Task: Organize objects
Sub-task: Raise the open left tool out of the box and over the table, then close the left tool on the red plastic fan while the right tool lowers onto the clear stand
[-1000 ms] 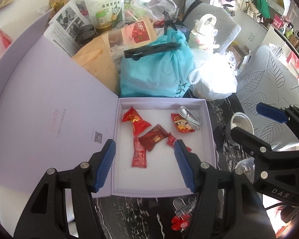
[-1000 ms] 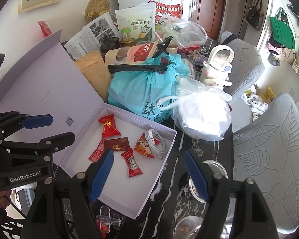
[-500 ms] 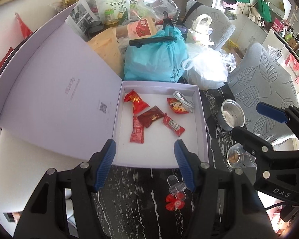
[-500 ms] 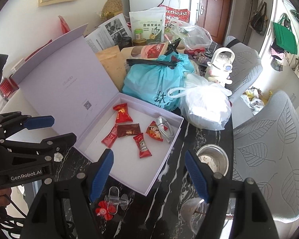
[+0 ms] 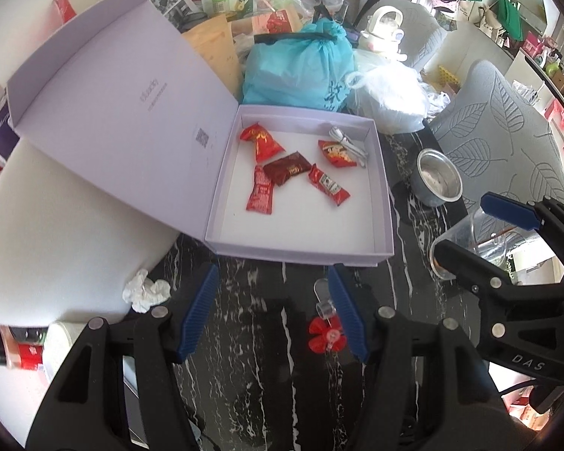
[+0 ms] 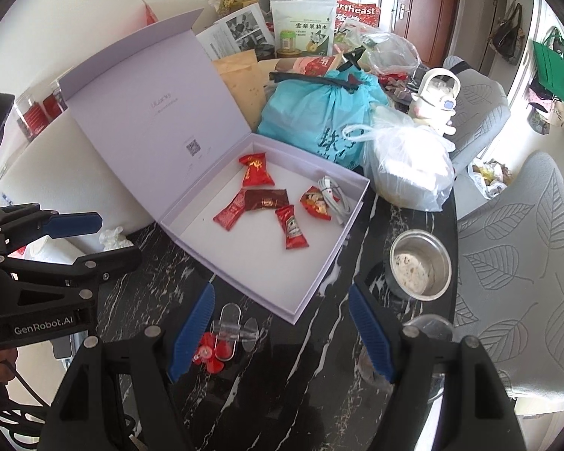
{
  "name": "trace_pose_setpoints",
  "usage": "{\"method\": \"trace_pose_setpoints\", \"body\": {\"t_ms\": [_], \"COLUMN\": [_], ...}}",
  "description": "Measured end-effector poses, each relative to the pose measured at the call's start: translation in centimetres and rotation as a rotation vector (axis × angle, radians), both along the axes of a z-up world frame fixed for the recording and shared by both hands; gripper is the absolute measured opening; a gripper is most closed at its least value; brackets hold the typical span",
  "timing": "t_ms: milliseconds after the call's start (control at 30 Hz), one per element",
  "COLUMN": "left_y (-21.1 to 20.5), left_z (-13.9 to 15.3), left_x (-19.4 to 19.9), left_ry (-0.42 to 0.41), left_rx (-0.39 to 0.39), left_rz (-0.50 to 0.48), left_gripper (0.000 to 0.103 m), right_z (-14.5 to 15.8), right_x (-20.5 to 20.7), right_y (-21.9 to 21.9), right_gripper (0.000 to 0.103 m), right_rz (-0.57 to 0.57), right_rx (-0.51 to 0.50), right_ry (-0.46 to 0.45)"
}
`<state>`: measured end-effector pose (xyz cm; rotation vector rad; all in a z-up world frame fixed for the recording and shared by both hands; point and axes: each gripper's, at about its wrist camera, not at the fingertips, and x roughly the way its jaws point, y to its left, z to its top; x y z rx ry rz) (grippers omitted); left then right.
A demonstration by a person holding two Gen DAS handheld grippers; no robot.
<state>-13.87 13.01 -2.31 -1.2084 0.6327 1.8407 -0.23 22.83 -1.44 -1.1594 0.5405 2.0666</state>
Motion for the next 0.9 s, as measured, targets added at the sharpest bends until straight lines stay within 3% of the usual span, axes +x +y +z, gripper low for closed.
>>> {"method": "trace_pose_setpoints", "body": {"t_ms": [300, 900], "left_y": [-1.4, -1.7], "left_z": [-2.3, -8.6], "left_x": [2.0, 6.0], "left_ry": [-0.037, -0.138], "left_rx": [-0.037, -0.105], "left_rz": [0.003, -0.120], "left_gripper": [0.060, 0.060], "right_z": [-2.3, -7.2], "right_x": [1.4, 3.3], "right_y": [-1.7, -3.5], "right_gripper": [0.074, 0.074], "right_rz": [0.023, 0.092], "right_rx": [-0.041, -0.102], "right_ry": [-0.007, -0.031]}}
